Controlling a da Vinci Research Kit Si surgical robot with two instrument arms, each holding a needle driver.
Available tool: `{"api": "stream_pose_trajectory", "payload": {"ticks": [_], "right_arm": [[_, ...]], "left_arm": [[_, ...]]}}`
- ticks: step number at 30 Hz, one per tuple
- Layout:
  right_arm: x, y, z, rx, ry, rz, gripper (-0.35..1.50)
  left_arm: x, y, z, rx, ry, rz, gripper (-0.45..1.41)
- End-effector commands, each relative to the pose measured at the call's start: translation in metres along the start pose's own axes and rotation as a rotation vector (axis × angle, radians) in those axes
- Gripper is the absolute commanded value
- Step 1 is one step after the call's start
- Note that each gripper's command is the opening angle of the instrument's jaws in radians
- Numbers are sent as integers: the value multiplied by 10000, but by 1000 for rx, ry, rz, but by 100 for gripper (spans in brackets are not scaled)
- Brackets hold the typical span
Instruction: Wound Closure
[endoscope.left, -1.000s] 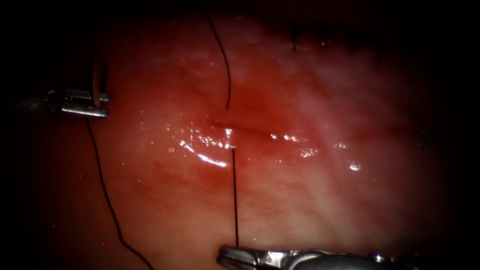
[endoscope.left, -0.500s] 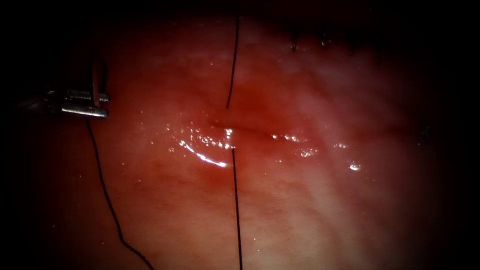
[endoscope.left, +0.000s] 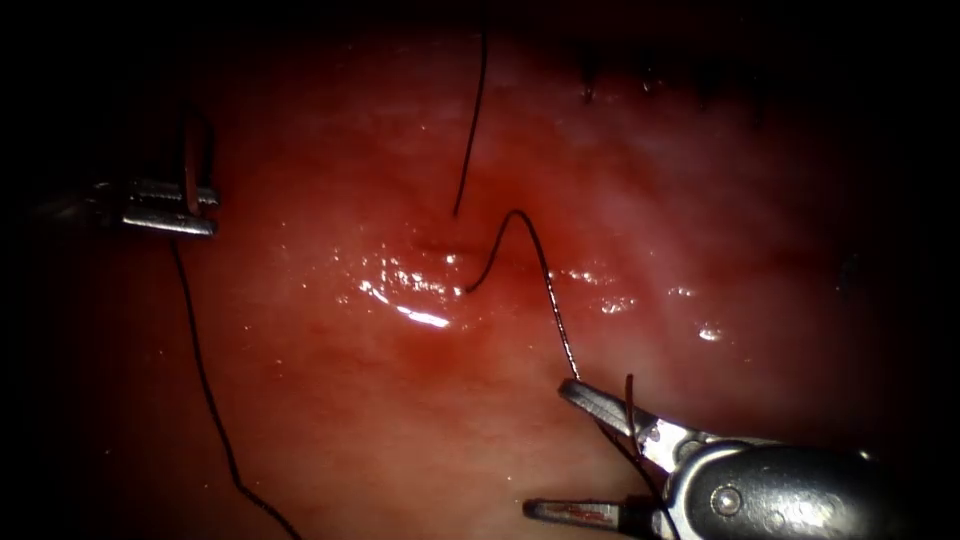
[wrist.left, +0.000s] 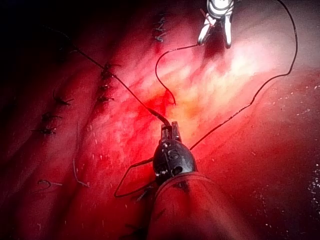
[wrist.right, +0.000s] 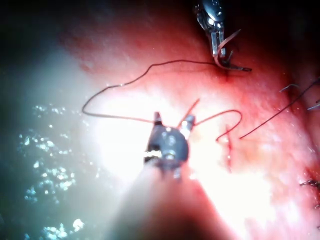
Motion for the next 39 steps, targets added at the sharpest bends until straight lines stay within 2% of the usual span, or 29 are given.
{"api": "stream_pose_trajectory", "payload": {"ticks": [1, 3, 6, 8, 10, 11, 13, 17, 24, 27, 29, 32, 36, 39], "right_arm": [[-9, 14, 15, -17, 6, -8, 135], [-14, 28, 16, -34, 30, -3, 141], [-13, 33, 2, -37, 71, 22, 141], [-10, 41, -24, -9, 150, 122, 135], [-10, 51, -42, -7, 188, 203, 133], [-13, 59, -55, -8, 204, 292, 133], [-20, 66, -70, -5, 204, 388, 133], [-41, 81, -101, 12, 215, 454, 140], [-79, 97, -134, 13, 214, 525, 143], [-105, 86, -119, 23, 73, 511, 148], [-112, 76, -104, 30, 26, 492, 148], [-113, 62, -76, 52, 15, 474, 148], [-101, 56, -41, 54, 24, 446, 148], [-87, 53, 2, 67, 35, 447, 143]], "left_arm": [[-3, 0, 9, -1, 1, 1, -45], [-4, 0, 8, -2, 1, 1, -45], [-4, 0, 7, -3, -2, 2, -45], [-4, 0, 7, -3, -2, 2, -45], [-4, 0, 8, -3, -2, 1, -45], [-4, 0, 8, -2, -2, 1, -45], [-4, 0, 8, -5, -1, 2, -45], [-4, 0, 8, -6, -1, 2, -45], [-5, 0, 8, -6, -1, 3, -45], [-7, -1, 9, -8, -3, 5, -45], [-8, 0, 9, -12, -5, 5, -45], [-8, 0, 9, -12, -5, 5, -45], [-8, 0, 10, -14, -5, 6, -45], [-8, 1, 11, -14, -7, 6, -45]]}}
